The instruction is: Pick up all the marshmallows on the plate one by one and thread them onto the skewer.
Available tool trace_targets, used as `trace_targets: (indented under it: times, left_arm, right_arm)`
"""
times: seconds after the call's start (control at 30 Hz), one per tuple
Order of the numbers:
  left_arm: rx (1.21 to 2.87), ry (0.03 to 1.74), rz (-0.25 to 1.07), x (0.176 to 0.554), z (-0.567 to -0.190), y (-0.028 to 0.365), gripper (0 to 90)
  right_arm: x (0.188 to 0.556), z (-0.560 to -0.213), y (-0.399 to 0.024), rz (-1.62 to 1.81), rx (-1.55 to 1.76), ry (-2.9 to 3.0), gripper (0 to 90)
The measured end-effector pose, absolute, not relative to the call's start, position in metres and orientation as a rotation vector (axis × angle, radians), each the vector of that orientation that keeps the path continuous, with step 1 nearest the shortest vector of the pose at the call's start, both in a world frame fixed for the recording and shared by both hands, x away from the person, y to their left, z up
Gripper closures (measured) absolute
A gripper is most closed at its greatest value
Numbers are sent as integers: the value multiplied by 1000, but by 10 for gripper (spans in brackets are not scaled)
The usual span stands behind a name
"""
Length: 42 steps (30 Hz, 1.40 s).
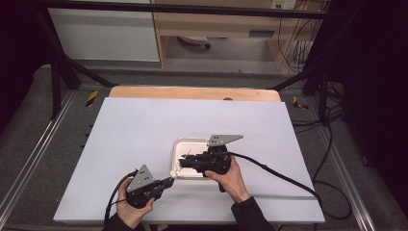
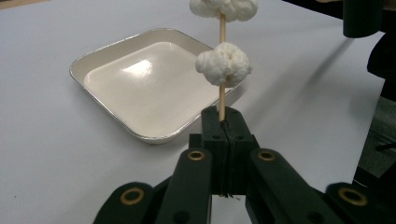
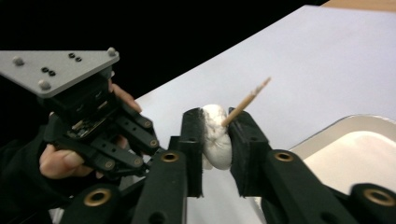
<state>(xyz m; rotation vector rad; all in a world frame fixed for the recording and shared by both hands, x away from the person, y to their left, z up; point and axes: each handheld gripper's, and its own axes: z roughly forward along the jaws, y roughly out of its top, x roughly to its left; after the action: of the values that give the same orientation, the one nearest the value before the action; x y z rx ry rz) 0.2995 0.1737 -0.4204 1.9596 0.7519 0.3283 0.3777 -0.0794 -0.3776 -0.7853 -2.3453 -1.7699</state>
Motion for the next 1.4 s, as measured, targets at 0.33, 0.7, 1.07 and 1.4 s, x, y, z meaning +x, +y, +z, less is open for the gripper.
trace_targets:
  times: [0.33,0.7,1.07,1.4]
  left_arm:
    - [1944,785,310,302,-422,178,888]
    - [1928,792,292,308,-421,183,887]
    - [1937,820,240,311,-417,186,887]
    - [1950,854,211,317,-411,189,887]
  right_arm:
    - [376,-364,-96,-1806,-846,-2495,439]
    - [380,-383,-122,-1737,-955,-2683,128]
    - [379,-410,-165,-1553,-1138,-2791,17]
    - [372,-429,-198,-1463,-1221,-2807,8]
